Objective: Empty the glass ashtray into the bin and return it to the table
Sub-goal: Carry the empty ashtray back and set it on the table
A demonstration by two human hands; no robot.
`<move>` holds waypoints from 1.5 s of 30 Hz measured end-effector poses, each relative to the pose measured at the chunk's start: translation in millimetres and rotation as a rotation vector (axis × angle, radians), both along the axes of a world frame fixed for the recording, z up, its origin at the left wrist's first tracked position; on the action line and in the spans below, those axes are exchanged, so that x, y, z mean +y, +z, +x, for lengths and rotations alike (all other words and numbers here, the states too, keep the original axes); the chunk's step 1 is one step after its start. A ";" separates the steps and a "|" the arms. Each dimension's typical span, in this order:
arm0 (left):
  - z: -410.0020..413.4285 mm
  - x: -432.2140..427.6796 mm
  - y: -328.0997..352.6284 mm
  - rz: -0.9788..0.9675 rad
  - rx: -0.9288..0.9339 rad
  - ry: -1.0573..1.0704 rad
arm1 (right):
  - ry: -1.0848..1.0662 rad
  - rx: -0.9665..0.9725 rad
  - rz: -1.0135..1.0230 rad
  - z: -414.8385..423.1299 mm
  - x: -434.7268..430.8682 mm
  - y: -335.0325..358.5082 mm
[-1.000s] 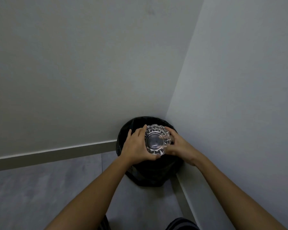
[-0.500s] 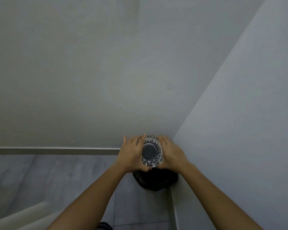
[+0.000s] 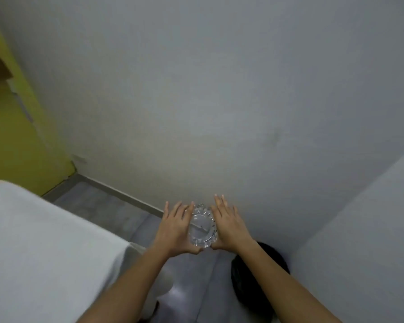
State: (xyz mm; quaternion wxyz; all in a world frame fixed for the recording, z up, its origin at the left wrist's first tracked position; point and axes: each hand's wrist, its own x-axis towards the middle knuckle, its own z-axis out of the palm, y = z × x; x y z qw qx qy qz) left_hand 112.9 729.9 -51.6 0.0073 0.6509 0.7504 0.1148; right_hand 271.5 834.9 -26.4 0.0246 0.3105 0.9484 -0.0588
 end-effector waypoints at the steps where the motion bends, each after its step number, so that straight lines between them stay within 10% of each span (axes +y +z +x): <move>1: -8.5 -15.8 8.0 -0.010 0.001 0.040 | 0.043 0.008 0.010 -13.2 -7.6 6.5; 25: -95.8 -500.9 78.6 -0.097 0.063 1.098 | 1.039 0.012 0.081 -263.8 -418.3 73.7; 45: -146.1 -724.2 28.4 -0.264 -0.136 1.086 | 1.033 -0.172 -0.087 -318.9 -644.0 8.7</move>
